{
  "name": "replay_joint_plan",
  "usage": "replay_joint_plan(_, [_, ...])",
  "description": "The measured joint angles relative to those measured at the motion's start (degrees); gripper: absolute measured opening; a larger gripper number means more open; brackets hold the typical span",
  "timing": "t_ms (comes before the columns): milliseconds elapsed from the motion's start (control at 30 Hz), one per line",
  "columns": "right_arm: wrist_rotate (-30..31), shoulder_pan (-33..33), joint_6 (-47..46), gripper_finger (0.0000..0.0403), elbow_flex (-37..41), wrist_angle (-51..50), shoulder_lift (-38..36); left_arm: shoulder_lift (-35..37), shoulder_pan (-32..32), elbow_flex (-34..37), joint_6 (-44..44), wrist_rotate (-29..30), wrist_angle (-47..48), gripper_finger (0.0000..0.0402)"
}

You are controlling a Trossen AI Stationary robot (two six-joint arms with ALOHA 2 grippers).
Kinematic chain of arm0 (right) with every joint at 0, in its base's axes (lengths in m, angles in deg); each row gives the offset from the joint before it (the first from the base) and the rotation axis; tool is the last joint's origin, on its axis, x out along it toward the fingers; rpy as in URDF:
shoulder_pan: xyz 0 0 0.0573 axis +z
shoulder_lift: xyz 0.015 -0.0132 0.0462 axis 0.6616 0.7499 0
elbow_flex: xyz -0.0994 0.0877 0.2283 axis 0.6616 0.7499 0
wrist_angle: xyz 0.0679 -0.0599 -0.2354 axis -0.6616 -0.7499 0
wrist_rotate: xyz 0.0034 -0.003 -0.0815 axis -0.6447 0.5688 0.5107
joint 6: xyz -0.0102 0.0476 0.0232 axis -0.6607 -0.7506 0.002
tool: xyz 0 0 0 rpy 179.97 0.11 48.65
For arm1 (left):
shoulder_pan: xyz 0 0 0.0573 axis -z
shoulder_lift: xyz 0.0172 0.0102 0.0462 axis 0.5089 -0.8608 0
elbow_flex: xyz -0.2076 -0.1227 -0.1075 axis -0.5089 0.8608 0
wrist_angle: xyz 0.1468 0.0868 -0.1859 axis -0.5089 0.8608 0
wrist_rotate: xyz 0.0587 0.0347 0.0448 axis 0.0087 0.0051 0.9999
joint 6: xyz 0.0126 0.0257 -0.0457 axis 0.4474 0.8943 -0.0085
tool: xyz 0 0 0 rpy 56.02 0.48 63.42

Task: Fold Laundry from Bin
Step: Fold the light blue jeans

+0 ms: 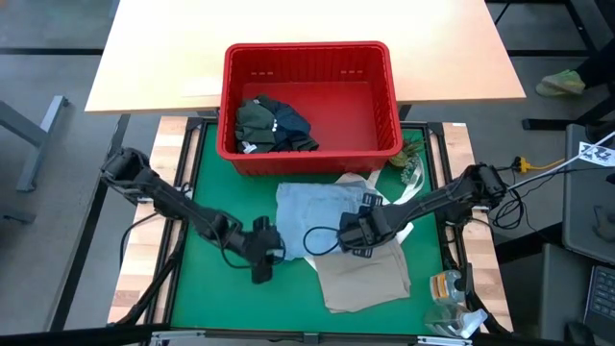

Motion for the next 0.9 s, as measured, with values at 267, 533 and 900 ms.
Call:
replay_joint_plan(267, [0.6,-0.1,0.0,0.0176,3.4,3.1,0.0,-7.5,3.1,0.0,0.7,7.2,-3.0,0.0144])
replay_joint_plan(533, [1.5,-0.1,-1.4,0.0176,7.8,6.0,-0.1,-14.0,2.7,-0.2,3.0,3.5,-2.6,0.0144])
replay_joint_plan(900, [-0.9,-0.2,-4.6,0.0176,10.2,5.5,-0.2,-13.2,5.9,-0.2,3.1,3.1,3.6,0.0144])
